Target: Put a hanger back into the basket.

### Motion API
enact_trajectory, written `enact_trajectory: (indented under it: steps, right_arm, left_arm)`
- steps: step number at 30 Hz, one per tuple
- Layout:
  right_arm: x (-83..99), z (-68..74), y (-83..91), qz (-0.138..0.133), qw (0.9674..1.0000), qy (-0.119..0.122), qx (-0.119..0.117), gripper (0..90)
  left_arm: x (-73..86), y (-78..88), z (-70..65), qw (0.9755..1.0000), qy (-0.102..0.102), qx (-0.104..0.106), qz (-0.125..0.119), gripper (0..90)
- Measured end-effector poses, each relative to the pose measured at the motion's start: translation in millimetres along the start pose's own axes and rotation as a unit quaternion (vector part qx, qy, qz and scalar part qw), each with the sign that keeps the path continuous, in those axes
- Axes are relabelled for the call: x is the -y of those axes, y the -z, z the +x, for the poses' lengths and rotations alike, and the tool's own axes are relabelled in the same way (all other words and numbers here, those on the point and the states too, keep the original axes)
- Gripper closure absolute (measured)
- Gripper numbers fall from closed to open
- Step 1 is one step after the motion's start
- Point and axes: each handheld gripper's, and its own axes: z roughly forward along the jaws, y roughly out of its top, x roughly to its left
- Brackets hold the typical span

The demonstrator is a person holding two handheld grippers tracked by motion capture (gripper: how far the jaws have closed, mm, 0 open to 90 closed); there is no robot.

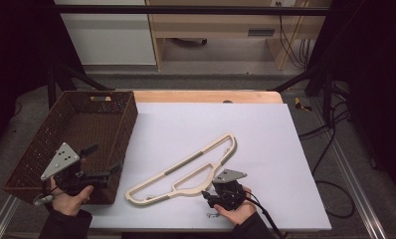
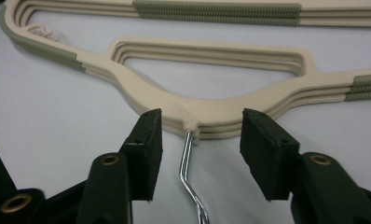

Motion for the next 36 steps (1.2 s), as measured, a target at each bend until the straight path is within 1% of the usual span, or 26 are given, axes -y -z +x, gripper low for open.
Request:
enact_trajectory:
  steps: [1,3,6,7,8,9,10,11,14,15,16,17,18,19,20,21,22,23,24,25,26,30,31,34,35,36]
  right_arm:
    - [0.2,1.2,-1.4,0.004,1.0000,-0.002,0.000,52.7]
    - [1.0,1.8,-3.8,0.008,1.0000,0.001,-0.001,56.6]
    - [2.4,1.7,-7.2,0.018,0.9998,-0.001,-0.003,62.5]
    - [2.4,1.7,-7.2,0.018,0.9998,-0.001,-0.003,62.5]
    - [3.6,1.7,-9.5,0.023,0.9997,-0.007,-0.007,66.1]
    - [4.1,0.4,-10.3,0.025,0.9997,0.002,-0.007,67.5]
    - [3.9,1.4,-10.8,0.026,0.9996,-0.009,-0.009,69.1]
    - [4.1,1.1,-11.0,0.028,0.9995,-0.011,-0.014,70.7]
    - [4.0,2.4,-12.2,0.036,0.9991,-0.018,-0.014,74.8]
    - [3.7,3.4,-13.0,0.037,0.9989,-0.027,-0.014,76.6]
    - [4.4,1.9,-13.7,0.038,0.9989,-0.018,-0.020,78.4]
    - [4.4,1.9,-14.3,0.041,0.9988,-0.018,-0.019,80.1]
    - [4.8,1.4,-14.7,0.044,0.9987,-0.016,-0.018,81.0]
    - [4.6,2.0,-14.3,0.047,0.9984,-0.026,-0.017,81.7]
    - [4.4,1.2,-14.4,0.045,0.9985,-0.025,-0.018,82.3]
    - [4.1,1.3,-13.8,0.044,0.9982,-0.033,-0.025,83.3]
    - [4.1,0.2,-13.2,0.043,0.9982,-0.033,-0.025,85.2]
    - [4.0,0.0,-13.2,0.041,0.9984,-0.032,-0.023,85.3]
    - [3.9,0.1,-12.4,0.045,0.9980,-0.037,-0.024,85.5]
    - [3.3,1.1,-12.6,0.046,0.9975,-0.048,-0.024,85.7]
    - [3.3,1.0,-12.9,0.044,0.9975,-0.051,-0.023,85.8]
    - [2.6,0.4,-10.4,0.043,0.9970,-0.060,-0.024,86.4]
    - [2.7,-1.9,-8.6,0.034,0.9976,-0.055,-0.025,86.8]
    - [2.1,-2.2,-8.2,0.029,0.9976,-0.058,-0.023,87.3]
    - [1.4,-2.1,-7.0,0.032,0.9969,-0.070,-0.017,88.2]
    - [1.3,-2.1,-6.3,0.032,0.9966,-0.074,-0.016,88.4]
  left_arm:
    - [0.0,0.0,0.0,1.0000,0.000,0.000,0.000,4.0]
    - [0.2,-0.8,-0.6,1.0000,0.001,0.002,-0.001,4.0]
    - [1.0,-3.0,-1.9,1.0000,-0.001,0.003,0.003,4.0]
    - [1.0,-3.0,-1.9,1.0000,-0.001,0.003,0.003,4.0]
    - [1.6,-3.8,-2.1,1.0000,-0.001,0.004,0.005,4.0]
    - [2.0,-4.1,-1.9,1.0000,0.000,0.004,0.005,4.0]
    - [2.4,-4.4,-1.7,1.0000,0.000,0.004,0.006,4.0]
    - [2.6,-4.6,-1.4,1.0000,0.000,0.004,0.007,4.0]
    - [2.8,-4.6,-0.7,1.0000,0.000,0.004,0.007,4.0]
    - [2.8,-4.6,-0.7,1.0000,0.000,0.004,0.007,4.0]
    - [2.5,-4.3,-0.4,1.0000,0.001,0.003,0.006,4.0]
    - [2.4,-4.1,-0.3,1.0000,0.001,0.002,0.005,4.0]
    - [2.3,-3.9,-0.3,1.0000,0.001,0.002,0.005,4.0]
    - [2.2,-3.9,-0.4,1.0000,0.001,0.003,0.004,4.0]
    - [2.0,-3.9,-0.7,1.0000,0.000,0.003,0.004,4.0]
    - [2.0,-3.9,-0.7,1.0000,0.000,0.003,0.004,4.0]
    - [1.8,-4.1,-1.3,1.0000,0.000,0.004,0.004,4.0]
    - [1.7,-4.2,-1.8,1.0000,-0.001,0.004,0.004,4.0]
    - [1.5,-4.4,-2.3,1.0000,-0.001,0.004,0.004,4.0]
    - [1.3,-4.6,-2.9,1.0000,-0.001,0.005,0.005,4.0]
    - [1.2,-4.9,-3.6,1.0000,-0.002,0.005,0.004,4.0]
    - [0.7,-5.8,-6.1,0.9999,-0.007,0.007,0.005,4.1]
    - [0.4,-6.8,-8.9,0.9999,-0.008,0.010,0.007,4.2]
    - [0.3,-8.3,-11.7,0.9998,-0.011,0.014,0.010,4.3]
    - [0.3,-10.5,-15.4,0.9997,-0.013,0.019,0.013,4.4]
    - [0.5,-12.3,-18.3,0.9995,-0.015,0.023,0.015,4.4]
